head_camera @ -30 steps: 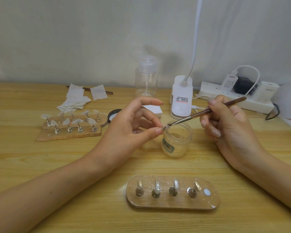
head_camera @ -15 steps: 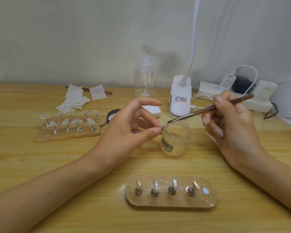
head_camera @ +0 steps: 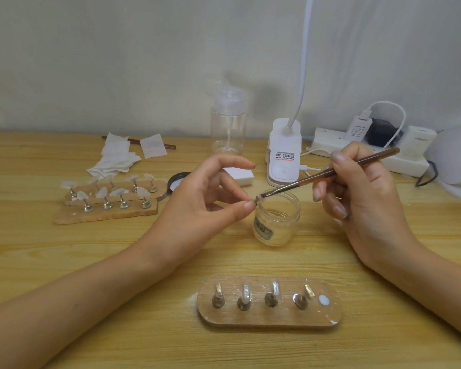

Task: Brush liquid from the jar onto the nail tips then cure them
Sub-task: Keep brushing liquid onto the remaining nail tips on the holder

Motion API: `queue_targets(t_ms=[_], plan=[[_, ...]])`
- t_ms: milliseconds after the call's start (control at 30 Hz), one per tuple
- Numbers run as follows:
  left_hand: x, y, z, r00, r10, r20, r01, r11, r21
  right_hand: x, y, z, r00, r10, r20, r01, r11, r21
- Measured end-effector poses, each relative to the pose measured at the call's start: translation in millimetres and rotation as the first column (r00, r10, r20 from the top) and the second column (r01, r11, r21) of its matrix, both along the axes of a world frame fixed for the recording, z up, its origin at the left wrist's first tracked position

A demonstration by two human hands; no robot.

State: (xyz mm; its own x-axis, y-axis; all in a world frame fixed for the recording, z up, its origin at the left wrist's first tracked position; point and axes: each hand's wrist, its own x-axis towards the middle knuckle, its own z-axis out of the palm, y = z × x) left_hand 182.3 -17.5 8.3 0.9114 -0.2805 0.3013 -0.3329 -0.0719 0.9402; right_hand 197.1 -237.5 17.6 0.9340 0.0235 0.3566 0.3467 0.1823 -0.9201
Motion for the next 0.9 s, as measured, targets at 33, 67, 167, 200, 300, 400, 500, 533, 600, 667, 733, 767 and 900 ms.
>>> queue_targets(t_ms=[33,67,167,200,300,400,500,533,600,667,733,767,900], plan=[[0.0,-0.1,0.0,1.0,-0.002,-0.003,0.002,1.0,-0.005,0.2,-0.6,0.0,0.999,-0.028,-0.022,0.028,1.0,-0.001],[-0.2,0.0,0.0,1.0,-0.003,-0.006,0.003,1.0,-0.009,0.4,-1.5,0.0,0.998,-0.05,-0.036,0.05,0.999,0.002],[-0.6,0.0,0.0,1.0,-0.009,-0.011,0.008,1.0,-0.013,-0.1,-2.3,0.4,1.0,-0.026,0.009,0.026,0.999,0.03],[-0.8,0.0,-0.1,1.0,-0.01,-0.01,0.009,1.0,-0.01,-0.6,-1.5,0.6,0.999,0.003,0.035,-0.004,1.0,0.031],[-0.8,-0.2,-0.3,1.0,-0.017,-0.014,0.017,1.0,-0.017,-1.8,-0.2,0.3,0.999,0.005,0.034,-0.004,1.0,-0.008],[-0.3,-0.2,-0.4,1.0,-0.017,-0.021,0.017,1.0,-0.019,-1.0,-2.4,-0.8,0.998,-0.064,0.001,0.064,0.998,-0.023],[-0.1,0.1,-0.9,0.999,-0.02,-0.026,0.02,1.0,-0.017,-1.6,-2.7,-0.3,0.997,-0.06,0.051,0.06,0.998,0.003],[-0.1,0.3,-1.2,0.999,-0.021,-0.027,0.02,1.0,-0.016,-2.2,-1.9,-0.1,0.997,-0.036,0.072,0.036,0.999,0.004],[0.3,0.7,-1.9,0.999,-0.022,-0.029,0.021,1.0,-0.017,-3.1,-0.7,0.1,0.997,0.001,0.08,0.001,1.0,-0.017],[0.7,1.0,-2.6,0.999,-0.025,-0.033,0.024,1.0,-0.02,-2.5,-1.0,-0.9,0.998,-0.012,0.059,0.014,0.999,-0.04],[0.8,1.3,-3.0,0.999,-0.027,-0.034,0.027,0.999,-0.024,-1.4,-2.4,-1.3,0.998,-0.048,0.038,0.05,0.998,-0.043],[0.7,1.4,-3.0,0.999,-0.028,-0.034,0.027,0.999,-0.024,-1.2,-3.0,-1.1,0.997,-0.062,0.035,0.064,0.997,-0.038],[1.0,2.0,-3.5,0.999,-0.036,-0.03,0.035,0.999,-0.018,-2.8,-1.9,0.0,0.995,-0.044,0.092,0.044,0.999,0.001]])
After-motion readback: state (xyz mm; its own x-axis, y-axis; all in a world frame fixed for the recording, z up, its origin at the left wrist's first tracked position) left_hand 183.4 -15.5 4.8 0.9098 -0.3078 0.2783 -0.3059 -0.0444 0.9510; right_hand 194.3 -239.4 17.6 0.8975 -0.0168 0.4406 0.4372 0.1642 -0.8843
